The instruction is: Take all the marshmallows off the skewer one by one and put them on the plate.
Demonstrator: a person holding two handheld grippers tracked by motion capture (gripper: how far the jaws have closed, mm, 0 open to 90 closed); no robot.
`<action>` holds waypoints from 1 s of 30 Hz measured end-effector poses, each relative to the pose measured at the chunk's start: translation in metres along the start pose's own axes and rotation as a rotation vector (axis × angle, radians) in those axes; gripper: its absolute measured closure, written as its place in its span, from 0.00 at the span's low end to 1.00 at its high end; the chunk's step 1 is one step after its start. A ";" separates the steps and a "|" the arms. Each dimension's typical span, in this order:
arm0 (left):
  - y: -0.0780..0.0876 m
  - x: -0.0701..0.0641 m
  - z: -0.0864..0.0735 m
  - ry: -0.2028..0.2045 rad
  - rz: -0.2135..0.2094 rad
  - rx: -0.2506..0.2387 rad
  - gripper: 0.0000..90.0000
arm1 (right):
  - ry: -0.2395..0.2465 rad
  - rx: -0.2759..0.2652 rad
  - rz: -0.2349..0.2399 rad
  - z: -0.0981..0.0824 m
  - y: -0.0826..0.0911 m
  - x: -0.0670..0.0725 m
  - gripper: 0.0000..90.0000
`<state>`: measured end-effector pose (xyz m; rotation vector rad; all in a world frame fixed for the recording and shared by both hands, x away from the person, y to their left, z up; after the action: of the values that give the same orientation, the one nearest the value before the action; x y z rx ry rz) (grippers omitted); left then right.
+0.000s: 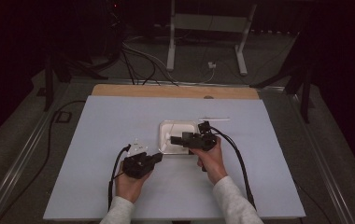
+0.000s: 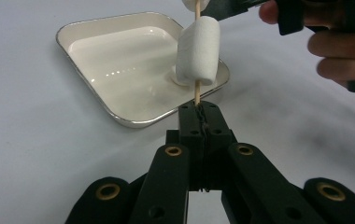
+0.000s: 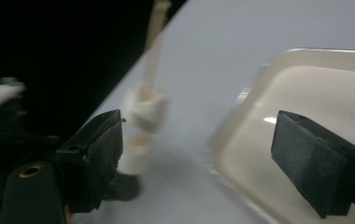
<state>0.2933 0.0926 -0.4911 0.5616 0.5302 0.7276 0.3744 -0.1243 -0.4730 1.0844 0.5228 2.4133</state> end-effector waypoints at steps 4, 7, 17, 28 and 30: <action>-0.001 -0.002 0.000 -0.002 -0.013 -0.006 1.00 | -0.017 0.004 0.066 -0.002 -0.004 0.008 0.33; -0.002 -0.003 0.000 -0.004 -0.024 -0.010 1.00 | -0.042 0.011 0.089 -0.004 -0.008 0.009 0.52; -0.003 -0.005 0.001 -0.005 -0.037 -0.021 1.00 | -0.072 -0.009 0.119 -0.005 -0.013 0.014 0.85; -0.003 -0.005 0.000 -0.035 -0.022 -0.014 1.00 | -0.099 -0.039 0.076 0.006 0.002 0.009 0.88; -0.003 -0.006 0.000 -0.041 -0.019 -0.011 1.00 | -0.092 -0.038 0.067 0.007 0.004 0.009 0.88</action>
<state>0.2905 0.0868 -0.4916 0.5593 0.4930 0.6994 0.3738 -0.1219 -0.4609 1.2077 0.4153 2.4068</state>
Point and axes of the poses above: each handheld gripper's, and its own axes: y roughly backward along the jaws, z roughly out of its top, x roughly to its left, the point moved 2 cm from there along -y, roughly forward along the jaws, and after that the axes turned 7 degrees about x, right-handed, at the moved point
